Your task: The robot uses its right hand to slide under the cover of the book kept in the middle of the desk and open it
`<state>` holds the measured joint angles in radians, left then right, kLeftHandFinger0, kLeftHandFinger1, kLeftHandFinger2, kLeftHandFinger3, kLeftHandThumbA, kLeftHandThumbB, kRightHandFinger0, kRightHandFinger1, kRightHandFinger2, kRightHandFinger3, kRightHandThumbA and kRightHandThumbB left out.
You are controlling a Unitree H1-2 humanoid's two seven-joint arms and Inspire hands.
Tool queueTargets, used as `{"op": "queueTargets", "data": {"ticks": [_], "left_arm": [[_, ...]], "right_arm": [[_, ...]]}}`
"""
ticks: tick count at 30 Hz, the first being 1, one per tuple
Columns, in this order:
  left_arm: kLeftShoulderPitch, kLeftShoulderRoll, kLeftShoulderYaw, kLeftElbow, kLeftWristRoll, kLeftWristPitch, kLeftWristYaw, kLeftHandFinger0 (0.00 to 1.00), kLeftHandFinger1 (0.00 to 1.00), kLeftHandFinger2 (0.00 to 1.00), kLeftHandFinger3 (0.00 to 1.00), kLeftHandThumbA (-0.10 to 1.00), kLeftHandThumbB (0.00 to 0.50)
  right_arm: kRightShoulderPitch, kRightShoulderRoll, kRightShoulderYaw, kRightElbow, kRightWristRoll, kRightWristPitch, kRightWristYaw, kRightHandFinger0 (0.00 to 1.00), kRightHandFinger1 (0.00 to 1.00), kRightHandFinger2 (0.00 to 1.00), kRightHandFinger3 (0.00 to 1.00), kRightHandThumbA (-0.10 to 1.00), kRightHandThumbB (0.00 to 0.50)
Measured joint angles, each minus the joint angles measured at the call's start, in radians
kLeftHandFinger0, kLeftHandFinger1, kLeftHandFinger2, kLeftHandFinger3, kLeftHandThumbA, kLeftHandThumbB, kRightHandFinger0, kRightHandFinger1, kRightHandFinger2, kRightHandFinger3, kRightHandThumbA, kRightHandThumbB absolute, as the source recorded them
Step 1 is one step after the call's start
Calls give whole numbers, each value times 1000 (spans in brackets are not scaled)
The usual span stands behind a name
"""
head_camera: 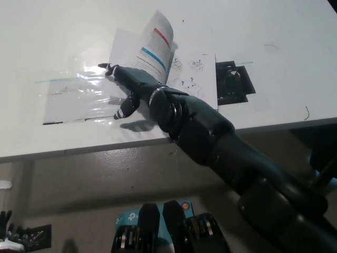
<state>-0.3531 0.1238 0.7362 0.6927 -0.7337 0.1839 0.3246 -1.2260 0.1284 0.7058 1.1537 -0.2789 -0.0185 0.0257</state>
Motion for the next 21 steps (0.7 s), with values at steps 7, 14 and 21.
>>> {"op": "queueTargets", "data": {"ticks": [7,14,21], "left_arm": [[-12,1,-11,3,9,-1,3,976,1000,1000,1000,1000,6],[-17,1,-9,12,12,-3,15,976,1000,1000,1000,1000,0],[-15,1,-7,12,10,-3,14,1000,1000,1000,1000,1000,0]], "right_arm": [[38,-28,-24,10,-42,-24,9,567,641,744,902,1000,328],[68,-40,-54,32,-64,-41,23,694,738,833,1000,1000,348],[68,-40,-86,32,-85,-51,35,768,773,841,1000,1000,374]]}}
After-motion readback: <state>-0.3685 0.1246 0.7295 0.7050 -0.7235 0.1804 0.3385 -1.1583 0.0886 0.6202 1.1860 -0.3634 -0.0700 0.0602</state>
